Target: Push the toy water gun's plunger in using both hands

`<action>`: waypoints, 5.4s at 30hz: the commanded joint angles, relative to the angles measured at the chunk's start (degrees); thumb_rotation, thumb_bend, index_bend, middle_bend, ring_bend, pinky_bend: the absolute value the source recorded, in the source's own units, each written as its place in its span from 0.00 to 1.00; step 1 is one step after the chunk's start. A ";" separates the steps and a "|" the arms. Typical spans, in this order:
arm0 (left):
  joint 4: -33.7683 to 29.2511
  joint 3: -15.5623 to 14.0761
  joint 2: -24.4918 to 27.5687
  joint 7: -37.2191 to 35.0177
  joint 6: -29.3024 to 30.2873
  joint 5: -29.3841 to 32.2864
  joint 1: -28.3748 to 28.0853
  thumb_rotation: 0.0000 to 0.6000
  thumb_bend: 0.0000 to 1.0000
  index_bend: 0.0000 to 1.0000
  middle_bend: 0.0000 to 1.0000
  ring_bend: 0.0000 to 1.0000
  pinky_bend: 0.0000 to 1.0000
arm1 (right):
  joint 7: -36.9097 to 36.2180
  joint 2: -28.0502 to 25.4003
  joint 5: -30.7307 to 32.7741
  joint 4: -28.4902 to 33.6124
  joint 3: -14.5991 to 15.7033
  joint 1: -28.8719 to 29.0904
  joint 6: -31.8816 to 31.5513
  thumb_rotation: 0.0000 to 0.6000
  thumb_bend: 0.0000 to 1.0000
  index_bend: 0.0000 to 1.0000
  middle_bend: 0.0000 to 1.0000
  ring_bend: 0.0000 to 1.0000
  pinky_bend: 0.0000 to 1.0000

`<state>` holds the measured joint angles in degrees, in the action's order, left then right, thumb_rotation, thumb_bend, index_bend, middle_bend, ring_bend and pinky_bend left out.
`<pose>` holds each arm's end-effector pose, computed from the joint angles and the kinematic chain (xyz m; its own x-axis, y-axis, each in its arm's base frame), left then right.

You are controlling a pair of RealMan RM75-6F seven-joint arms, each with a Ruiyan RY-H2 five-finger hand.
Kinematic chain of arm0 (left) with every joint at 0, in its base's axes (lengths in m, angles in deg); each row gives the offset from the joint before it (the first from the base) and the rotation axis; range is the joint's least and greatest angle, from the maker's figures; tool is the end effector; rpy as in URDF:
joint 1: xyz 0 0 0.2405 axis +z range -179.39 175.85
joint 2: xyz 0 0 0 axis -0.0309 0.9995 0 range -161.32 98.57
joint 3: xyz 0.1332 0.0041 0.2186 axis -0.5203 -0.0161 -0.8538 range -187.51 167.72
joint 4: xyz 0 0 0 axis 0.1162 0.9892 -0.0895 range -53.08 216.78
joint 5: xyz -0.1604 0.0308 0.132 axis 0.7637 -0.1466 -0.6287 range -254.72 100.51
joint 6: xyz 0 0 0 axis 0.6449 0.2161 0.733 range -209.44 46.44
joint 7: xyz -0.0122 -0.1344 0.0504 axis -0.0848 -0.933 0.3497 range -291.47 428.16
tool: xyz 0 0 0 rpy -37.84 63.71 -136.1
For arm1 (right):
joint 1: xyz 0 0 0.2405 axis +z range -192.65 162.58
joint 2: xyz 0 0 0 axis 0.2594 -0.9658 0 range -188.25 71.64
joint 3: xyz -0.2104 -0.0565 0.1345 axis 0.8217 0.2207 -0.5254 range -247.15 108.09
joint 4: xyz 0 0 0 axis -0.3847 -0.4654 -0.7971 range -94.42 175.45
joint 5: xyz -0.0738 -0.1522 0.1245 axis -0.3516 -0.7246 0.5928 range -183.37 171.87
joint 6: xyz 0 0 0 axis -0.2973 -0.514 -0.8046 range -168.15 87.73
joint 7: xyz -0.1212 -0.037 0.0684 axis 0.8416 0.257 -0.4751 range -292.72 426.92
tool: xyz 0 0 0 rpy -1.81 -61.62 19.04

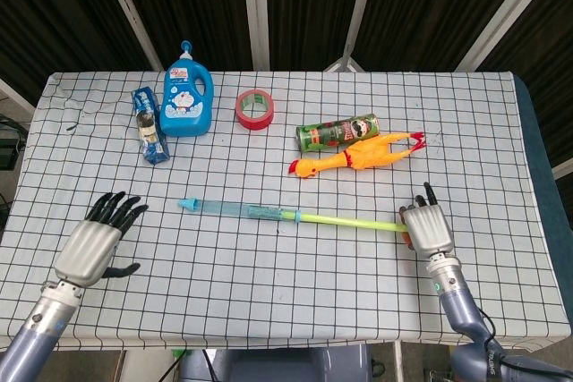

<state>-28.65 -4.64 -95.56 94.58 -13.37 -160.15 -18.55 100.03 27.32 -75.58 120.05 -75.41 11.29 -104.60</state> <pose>-0.2091 0.2252 0.1028 0.5531 0.1460 0.8202 0.8154 -0.2966 -0.4970 -0.2636 -0.2953 0.0221 0.7132 -0.1561 0.6834 -0.7004 -0.1971 0.6860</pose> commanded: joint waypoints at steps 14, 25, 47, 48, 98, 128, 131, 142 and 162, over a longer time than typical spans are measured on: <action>9.56 7.60 -15.44 23.71 -12.48 20.79 -19.28 1.00 0.26 0.23 0.25 0.00 0.00 | -1.30 -1.46 -1.29 0.52 0.35 0.33 0.10 1.00 0.49 0.83 0.59 0.27 0.00; 18.00 6.91 -24.78 28.07 -10.40 27.73 -24.86 1.00 0.35 0.28 0.31 0.00 0.00 | -1.38 -2.29 -1.42 1.17 0.62 0.51 0.38 1.00 0.49 0.83 0.60 0.27 0.00; 26.93 4.37 -31.49 28.32 -9.11 34.18 -28.42 1.00 0.37 0.38 0.40 0.03 0.00 | -1.85 -2.84 -2.06 0.88 0.95 0.78 0.55 1.00 0.49 0.84 0.60 0.27 0.00; 27.21 4.27 -31.63 28.09 -9.09 34.15 -28.44 1.00 0.38 0.38 0.41 0.03 0.00 | -1.77 -2.85 -2.05 0.89 0.95 0.82 0.58 1.00 0.49 0.84 0.60 0.27 0.00; 11.69 2.72 -27.80 29.01 0.95 32.88 -28.78 1.00 0.47 0.52 0.59 0.11 0.00 | 4.07 -4.06 -3.62 11.06 0.89 1.22 -2.89 1.00 0.50 0.85 0.61 0.27 0.00; 8.89 2.64 -30.68 31.79 5.44 33.95 -29.51 1.00 0.47 0.53 0.60 0.13 0.00 | 11.13 -2.66 -3.64 20.07 0.10 3.20 -3.96 1.00 0.50 0.86 0.61 0.27 0.00; 8.87 2.39 -30.70 31.75 5.58 33.80 -29.42 1.00 0.47 0.53 0.60 0.13 0.00 | 11.78 -2.38 -3.51 20.47 0.09 3.37 -4.04 1.00 0.50 0.86 0.61 0.27 0.00; 8.66 2.56 -30.61 31.38 5.78 33.72 -29.50 1.00 0.47 0.53 0.60 0.13 0.00 | 13.57 -1.48 -3.01 21.58 0.18 3.90 -4.29 1.00 0.50 0.86 0.61 0.27 0.00; 8.12 2.30 -31.29 31.99 6.21 34.13 -29.79 1.00 0.47 0.53 0.61 0.13 0.00 | 14.52 -0.83 -2.85 21.89 0.68 4.40 -4.57 1.00 0.50 0.86 0.61 0.27 0.00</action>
<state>-20.55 -2.34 -126.82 126.55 -7.15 -126.03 -48.31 114.54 26.50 -78.41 141.93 -74.74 15.67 -109.19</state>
